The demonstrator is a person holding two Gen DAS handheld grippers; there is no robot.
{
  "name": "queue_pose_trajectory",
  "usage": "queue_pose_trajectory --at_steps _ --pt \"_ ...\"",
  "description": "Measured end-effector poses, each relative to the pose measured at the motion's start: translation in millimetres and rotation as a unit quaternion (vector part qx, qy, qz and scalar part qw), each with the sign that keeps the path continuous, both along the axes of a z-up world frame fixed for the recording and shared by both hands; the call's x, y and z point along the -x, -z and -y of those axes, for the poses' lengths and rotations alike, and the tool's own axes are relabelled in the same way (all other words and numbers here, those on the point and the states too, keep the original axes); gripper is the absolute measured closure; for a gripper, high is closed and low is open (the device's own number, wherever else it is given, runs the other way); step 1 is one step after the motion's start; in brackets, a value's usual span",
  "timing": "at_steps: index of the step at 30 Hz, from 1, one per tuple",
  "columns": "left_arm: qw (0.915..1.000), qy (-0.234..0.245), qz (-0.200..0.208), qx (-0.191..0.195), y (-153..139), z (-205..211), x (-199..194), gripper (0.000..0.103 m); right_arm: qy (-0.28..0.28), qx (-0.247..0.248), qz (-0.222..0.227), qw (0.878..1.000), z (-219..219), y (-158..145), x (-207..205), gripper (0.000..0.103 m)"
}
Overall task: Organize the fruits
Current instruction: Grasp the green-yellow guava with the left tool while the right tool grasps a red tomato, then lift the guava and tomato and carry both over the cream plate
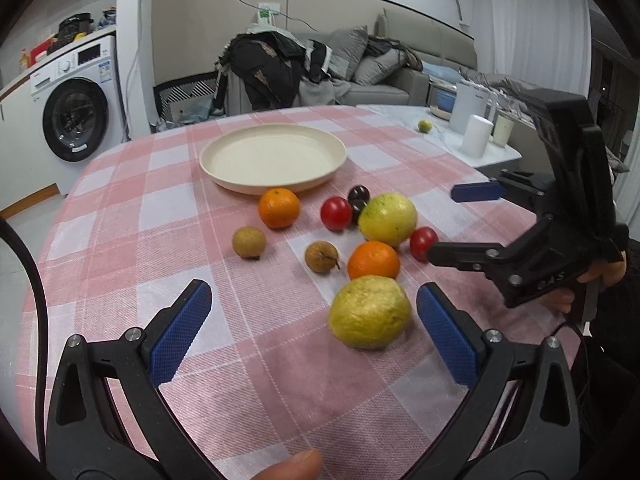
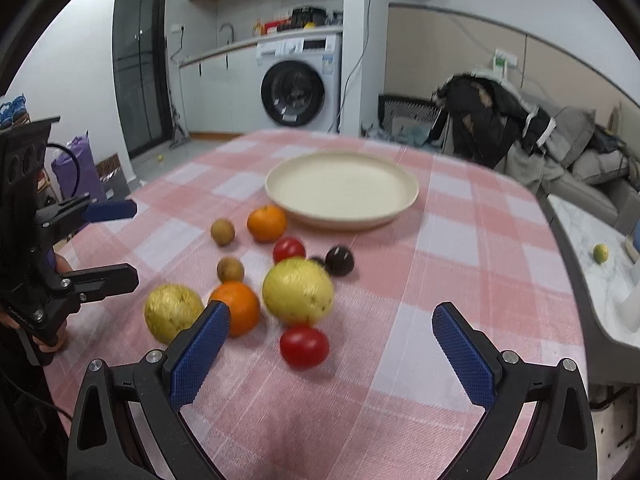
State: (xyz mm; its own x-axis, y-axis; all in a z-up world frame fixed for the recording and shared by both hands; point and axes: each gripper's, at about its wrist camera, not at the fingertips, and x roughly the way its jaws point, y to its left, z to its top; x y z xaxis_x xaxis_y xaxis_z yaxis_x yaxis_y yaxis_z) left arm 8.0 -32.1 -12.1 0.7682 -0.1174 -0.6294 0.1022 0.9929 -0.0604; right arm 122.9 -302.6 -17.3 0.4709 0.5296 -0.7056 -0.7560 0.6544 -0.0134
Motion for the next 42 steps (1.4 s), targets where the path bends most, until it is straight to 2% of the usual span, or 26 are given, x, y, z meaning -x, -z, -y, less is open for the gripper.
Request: queue_pose_trajectory --at_steps 2,6,8,10,11,14,16,20,24,33,42 --pt "0.9999 0.010 -0.012 0.002 4 4 -2 0.001 0.000 0.012 -0.016 1.000 -3 7 -1 0.002" --pt "0.9992 0.016 -0.037 0.001 13 8 -9 0.001 -0.011 0.020 -0.043 0.999 -8 17 -2 0.019" --pt "0.9986 0.023 -0.048 0.008 16 10 -11 0.001 -0.018 0.020 -0.056 0.998 -9 20 -2 0.019" --pt "0.9979 0.032 -0.056 0.011 19 12 -13 0.006 -0.019 0.021 -0.077 0.997 -11 23 -4 0.019" --pt "0.9974 0.035 -0.062 0.012 20 12 -13 0.007 -0.018 0.021 -0.081 0.996 -11 24 -5 0.024" --pt "0.9961 0.040 -0.078 0.015 25 15 -18 0.014 -0.013 0.023 -0.092 0.995 -10 27 -9 0.036" --pt "0.9946 0.041 -0.094 0.021 30 15 -23 0.025 -0.013 0.022 -0.096 0.995 -10 28 -10 0.039" --pt "0.9920 0.048 -0.110 0.038 35 16 -31 0.034 -0.012 0.030 -0.093 0.995 -13 29 -11 0.051" --pt "0.9910 0.059 -0.113 0.042 37 21 -34 0.053 -0.010 0.030 -0.090 0.995 -13 29 -12 0.057" --pt "0.9925 0.065 -0.099 0.030 33 25 -28 0.054 -0.015 0.034 -0.086 0.996 -13 28 -10 0.070" --pt "0.9949 0.052 -0.077 0.038 26 14 -23 0.054 -0.010 0.016 -0.076 0.997 -4 20 -5 0.071"
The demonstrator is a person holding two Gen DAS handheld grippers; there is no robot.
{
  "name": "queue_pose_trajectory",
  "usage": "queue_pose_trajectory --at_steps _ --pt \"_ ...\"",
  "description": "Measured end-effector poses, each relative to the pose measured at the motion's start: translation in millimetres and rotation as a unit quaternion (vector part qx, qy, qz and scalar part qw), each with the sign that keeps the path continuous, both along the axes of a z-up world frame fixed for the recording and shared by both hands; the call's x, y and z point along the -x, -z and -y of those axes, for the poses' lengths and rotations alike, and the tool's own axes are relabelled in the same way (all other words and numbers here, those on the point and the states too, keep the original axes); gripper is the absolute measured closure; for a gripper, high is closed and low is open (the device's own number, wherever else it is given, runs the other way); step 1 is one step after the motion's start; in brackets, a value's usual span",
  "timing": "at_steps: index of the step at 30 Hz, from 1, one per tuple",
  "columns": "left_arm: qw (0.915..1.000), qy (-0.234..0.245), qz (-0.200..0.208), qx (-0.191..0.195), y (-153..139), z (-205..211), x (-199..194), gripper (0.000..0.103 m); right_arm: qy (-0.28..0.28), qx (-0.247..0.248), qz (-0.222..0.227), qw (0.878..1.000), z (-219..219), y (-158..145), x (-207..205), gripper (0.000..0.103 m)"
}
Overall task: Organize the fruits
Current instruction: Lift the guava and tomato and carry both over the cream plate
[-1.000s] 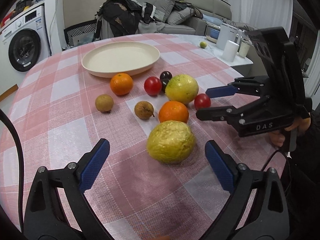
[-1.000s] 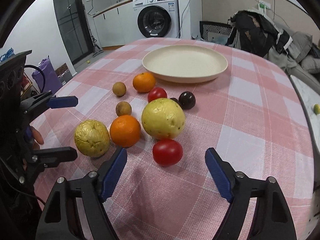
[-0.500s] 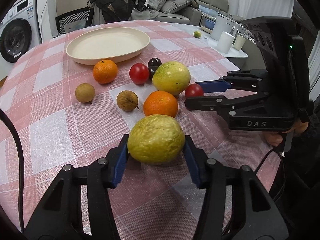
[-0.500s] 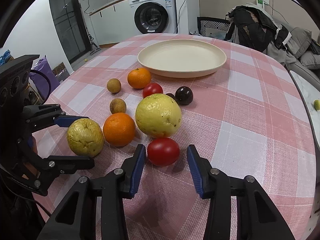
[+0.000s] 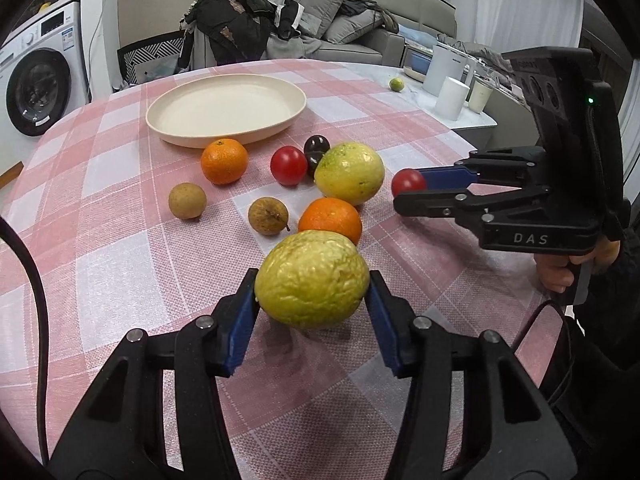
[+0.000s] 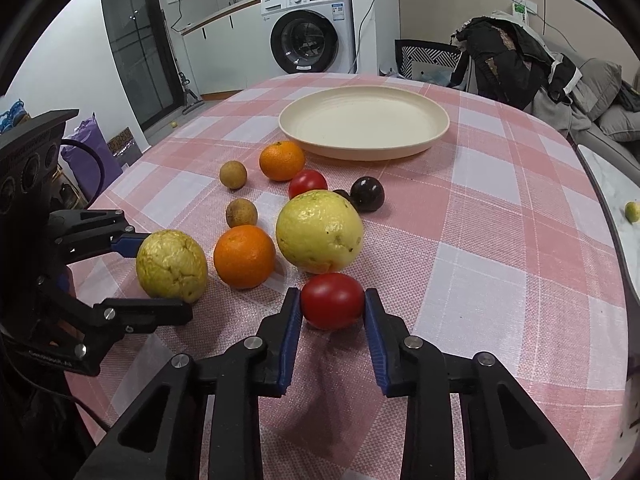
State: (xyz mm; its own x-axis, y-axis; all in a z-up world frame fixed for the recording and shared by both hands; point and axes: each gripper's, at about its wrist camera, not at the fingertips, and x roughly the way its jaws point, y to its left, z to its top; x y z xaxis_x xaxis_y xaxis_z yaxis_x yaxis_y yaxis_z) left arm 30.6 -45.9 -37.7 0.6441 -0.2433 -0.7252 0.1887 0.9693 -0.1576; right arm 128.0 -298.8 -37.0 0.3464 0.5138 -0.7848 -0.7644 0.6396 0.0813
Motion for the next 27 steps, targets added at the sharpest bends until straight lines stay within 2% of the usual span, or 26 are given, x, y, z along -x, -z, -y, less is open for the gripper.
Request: queue_pose_trajectory --at_steps 14,27 --pt "0.9981 -0.038 0.048 0.004 -21 -24 9 0.054 0.006 -0.024 0.026 0.999 4 -18 4 0.071" --pt "0.9934 -0.073 0.088 -0.004 -54 -42 -13 0.054 0.019 -0.043 0.041 0.998 -8 -39 -10 0.071"
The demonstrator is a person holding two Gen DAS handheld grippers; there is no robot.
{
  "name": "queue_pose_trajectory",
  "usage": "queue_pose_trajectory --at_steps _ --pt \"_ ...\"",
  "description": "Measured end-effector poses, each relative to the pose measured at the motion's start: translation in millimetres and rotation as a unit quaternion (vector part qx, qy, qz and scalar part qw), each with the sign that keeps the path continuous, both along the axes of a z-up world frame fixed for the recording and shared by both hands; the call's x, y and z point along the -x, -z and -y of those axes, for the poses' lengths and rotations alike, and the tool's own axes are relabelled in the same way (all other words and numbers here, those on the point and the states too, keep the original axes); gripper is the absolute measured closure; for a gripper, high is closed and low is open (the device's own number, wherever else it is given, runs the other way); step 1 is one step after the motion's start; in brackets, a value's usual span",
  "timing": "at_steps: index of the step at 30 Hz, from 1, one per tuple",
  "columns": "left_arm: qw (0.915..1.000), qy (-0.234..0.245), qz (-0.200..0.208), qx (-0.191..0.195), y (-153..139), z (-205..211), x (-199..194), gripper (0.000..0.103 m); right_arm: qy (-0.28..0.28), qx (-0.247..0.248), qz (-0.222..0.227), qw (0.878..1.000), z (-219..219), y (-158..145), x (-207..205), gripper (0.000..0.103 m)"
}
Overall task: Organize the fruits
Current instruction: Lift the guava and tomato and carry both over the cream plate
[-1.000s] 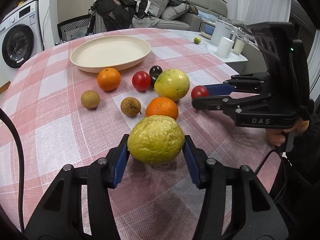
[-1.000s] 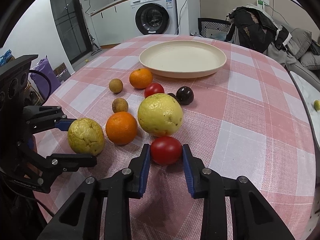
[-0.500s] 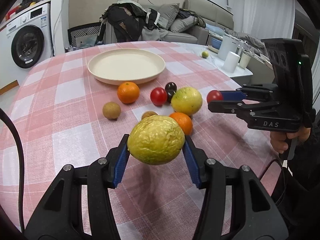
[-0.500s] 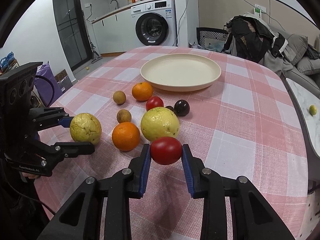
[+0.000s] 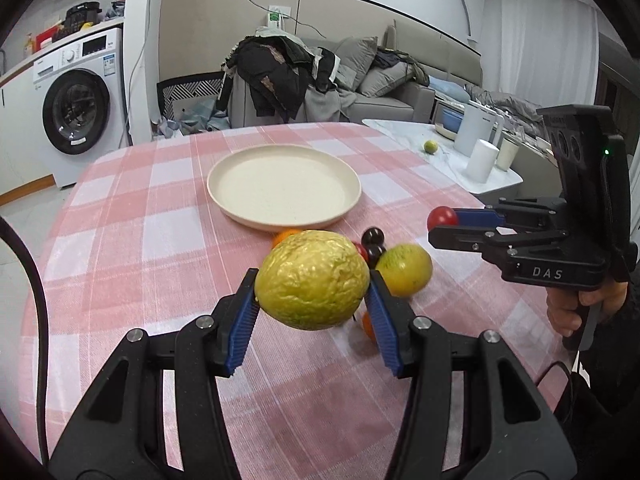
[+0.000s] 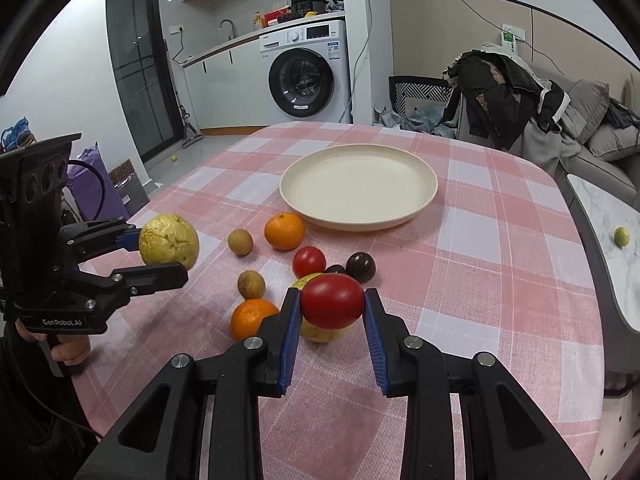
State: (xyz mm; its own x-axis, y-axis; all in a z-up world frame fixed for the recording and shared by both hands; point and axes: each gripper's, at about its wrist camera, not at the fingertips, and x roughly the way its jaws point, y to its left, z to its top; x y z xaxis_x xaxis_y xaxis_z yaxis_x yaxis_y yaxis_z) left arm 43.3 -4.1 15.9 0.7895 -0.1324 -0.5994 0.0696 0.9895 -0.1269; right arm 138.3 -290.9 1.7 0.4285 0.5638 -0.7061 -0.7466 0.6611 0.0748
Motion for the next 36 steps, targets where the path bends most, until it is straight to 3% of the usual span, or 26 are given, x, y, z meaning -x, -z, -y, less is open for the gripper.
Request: queue_pose_trajectory --at_steps 13,22,36 --pt "0.9995 -0.025 0.020 -0.008 -19 -15 -56 0.054 0.015 -0.018 -0.005 1.000 -22 -18 -39 0.071" --pt "0.9990 -0.044 -0.002 0.000 0 -35 -104 0.054 0.020 -0.008 -0.018 1.000 -42 -9 -74 0.071" --pt "0.9982 -0.053 -0.025 -0.015 25 -36 -157 0.054 0.030 -0.038 -0.028 0.998 -60 3 -113 0.071"
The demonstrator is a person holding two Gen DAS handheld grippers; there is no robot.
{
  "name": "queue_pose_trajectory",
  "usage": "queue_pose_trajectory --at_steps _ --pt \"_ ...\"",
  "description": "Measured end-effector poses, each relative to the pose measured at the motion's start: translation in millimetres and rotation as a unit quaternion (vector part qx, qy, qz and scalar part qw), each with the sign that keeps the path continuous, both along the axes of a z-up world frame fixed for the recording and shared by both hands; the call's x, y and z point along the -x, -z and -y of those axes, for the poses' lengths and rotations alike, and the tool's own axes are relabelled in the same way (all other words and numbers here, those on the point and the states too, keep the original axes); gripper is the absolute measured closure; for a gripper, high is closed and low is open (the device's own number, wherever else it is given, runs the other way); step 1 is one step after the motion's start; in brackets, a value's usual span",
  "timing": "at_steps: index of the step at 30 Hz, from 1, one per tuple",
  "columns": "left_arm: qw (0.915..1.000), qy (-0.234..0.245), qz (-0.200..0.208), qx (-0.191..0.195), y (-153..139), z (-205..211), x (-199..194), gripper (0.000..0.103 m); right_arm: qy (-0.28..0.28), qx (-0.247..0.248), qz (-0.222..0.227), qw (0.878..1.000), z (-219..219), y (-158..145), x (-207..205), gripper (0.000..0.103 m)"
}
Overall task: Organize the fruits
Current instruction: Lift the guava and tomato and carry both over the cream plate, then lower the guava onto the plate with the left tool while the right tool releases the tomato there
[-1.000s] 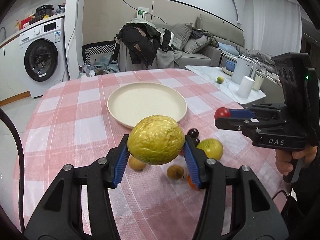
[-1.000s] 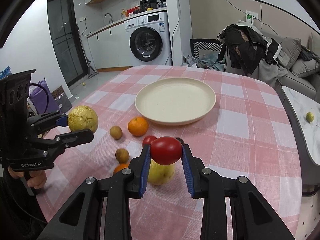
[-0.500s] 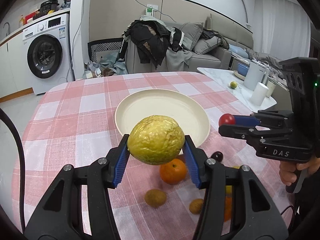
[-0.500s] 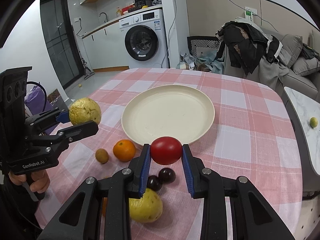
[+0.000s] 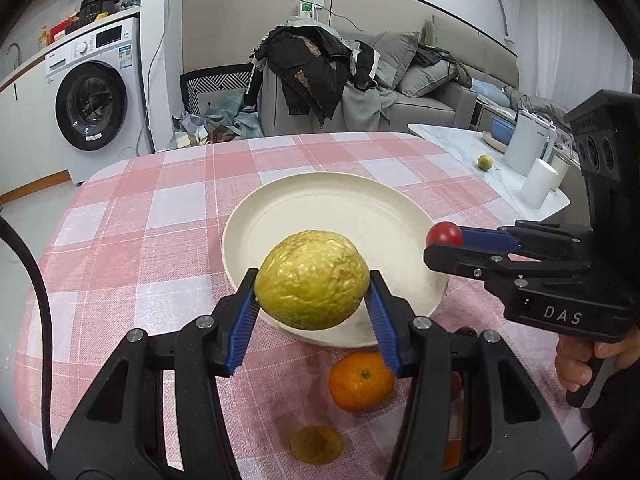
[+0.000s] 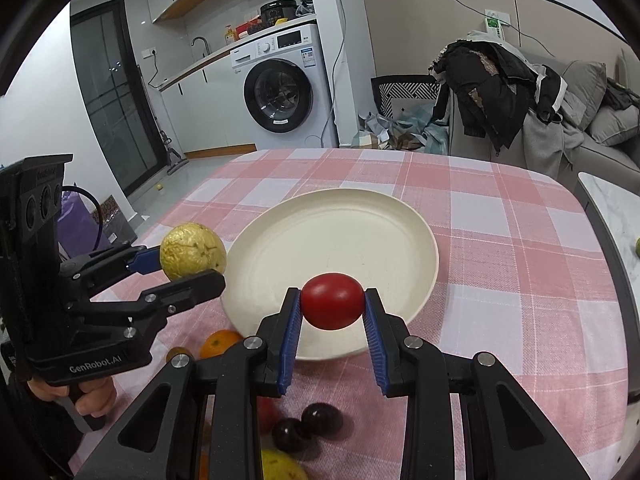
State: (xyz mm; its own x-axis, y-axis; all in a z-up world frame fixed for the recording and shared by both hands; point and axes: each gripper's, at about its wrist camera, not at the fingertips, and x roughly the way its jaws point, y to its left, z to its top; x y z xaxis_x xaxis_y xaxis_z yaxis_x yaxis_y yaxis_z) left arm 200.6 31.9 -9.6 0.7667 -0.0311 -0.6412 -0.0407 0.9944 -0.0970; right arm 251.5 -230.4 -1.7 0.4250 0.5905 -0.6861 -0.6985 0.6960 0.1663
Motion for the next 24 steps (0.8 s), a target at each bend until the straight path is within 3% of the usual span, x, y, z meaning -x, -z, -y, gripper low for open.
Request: queue_pose_trajectory --at_steps 14,24 --pt "0.9988 0.013 -0.046 -0.005 30 6 -29 0.054 -0.001 0.036 -0.031 0.999 -10 25 -13 0.071" --pt "0.9989 0.017 -0.043 0.003 28 2 -25 0.053 0.005 0.045 -0.031 0.998 -19 33 -20 0.071"
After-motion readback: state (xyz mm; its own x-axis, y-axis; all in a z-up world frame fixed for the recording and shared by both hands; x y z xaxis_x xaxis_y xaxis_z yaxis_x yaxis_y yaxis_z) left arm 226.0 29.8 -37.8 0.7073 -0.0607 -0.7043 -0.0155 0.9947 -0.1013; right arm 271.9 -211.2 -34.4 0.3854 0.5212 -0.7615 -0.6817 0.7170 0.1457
